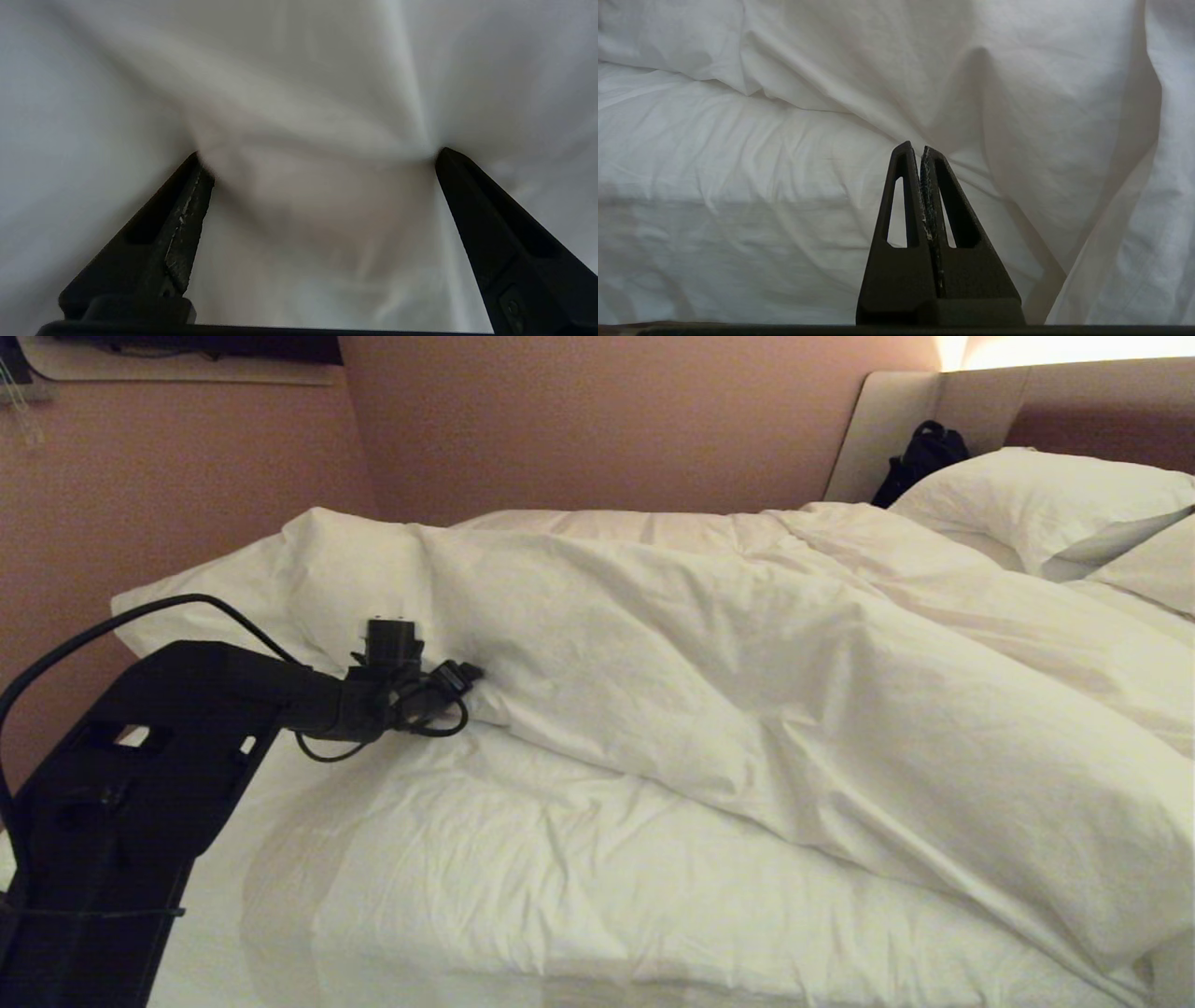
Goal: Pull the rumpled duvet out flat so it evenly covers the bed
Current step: Flatten the corners of the folded blanket
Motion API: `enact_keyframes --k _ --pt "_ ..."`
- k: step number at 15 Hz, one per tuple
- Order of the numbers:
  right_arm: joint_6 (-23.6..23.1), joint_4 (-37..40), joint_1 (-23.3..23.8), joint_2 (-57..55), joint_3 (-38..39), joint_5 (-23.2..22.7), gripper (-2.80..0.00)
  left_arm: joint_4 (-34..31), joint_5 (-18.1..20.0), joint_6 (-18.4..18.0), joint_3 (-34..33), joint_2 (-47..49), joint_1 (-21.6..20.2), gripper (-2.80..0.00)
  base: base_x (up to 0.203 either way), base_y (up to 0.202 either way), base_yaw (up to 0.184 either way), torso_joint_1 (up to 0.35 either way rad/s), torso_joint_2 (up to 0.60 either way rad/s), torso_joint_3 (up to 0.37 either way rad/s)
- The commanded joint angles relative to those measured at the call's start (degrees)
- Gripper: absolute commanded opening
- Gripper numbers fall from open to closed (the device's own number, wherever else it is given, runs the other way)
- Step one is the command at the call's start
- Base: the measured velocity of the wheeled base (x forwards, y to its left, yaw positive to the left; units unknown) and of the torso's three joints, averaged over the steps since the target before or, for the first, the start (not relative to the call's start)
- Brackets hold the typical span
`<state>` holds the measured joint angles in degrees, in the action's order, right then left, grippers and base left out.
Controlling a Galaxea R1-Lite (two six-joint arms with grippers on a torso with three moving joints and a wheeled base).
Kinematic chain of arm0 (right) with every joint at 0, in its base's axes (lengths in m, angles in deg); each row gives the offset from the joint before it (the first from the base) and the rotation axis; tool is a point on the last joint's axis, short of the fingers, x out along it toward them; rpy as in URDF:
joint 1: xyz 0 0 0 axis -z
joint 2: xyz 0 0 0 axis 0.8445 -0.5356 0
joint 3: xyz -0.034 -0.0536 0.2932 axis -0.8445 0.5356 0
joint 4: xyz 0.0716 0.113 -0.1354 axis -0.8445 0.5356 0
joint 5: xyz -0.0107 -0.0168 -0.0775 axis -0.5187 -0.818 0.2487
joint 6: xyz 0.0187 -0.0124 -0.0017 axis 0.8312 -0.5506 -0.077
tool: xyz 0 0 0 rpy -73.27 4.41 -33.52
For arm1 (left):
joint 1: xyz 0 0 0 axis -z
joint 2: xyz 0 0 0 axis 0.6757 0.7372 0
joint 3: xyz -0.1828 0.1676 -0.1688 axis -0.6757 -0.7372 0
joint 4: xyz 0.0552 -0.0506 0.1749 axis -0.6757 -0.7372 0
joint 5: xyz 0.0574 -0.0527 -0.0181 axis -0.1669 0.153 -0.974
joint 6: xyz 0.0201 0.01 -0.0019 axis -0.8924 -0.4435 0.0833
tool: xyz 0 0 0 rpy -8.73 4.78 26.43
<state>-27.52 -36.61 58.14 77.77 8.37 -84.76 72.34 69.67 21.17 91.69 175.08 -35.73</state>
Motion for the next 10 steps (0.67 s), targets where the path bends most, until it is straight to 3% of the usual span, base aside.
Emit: enact_keyframes --k 1,10 --pt "0.03 -0.04 0.00 0.02 0.00 0.02 -2.80 -0.06 0.14 0.67 3.74 1.82 0.12 0.00 0.000 0.000 0.000 0.000 0.00 0.000" --pt "0.03 -0.04 0.00 0.02 0.00 0.02 -2.80 -0.34 0.35 0.59 8.42 4.00 1.13 0.00 0.000 0.000 0.000 0.000 0.00 0.000"
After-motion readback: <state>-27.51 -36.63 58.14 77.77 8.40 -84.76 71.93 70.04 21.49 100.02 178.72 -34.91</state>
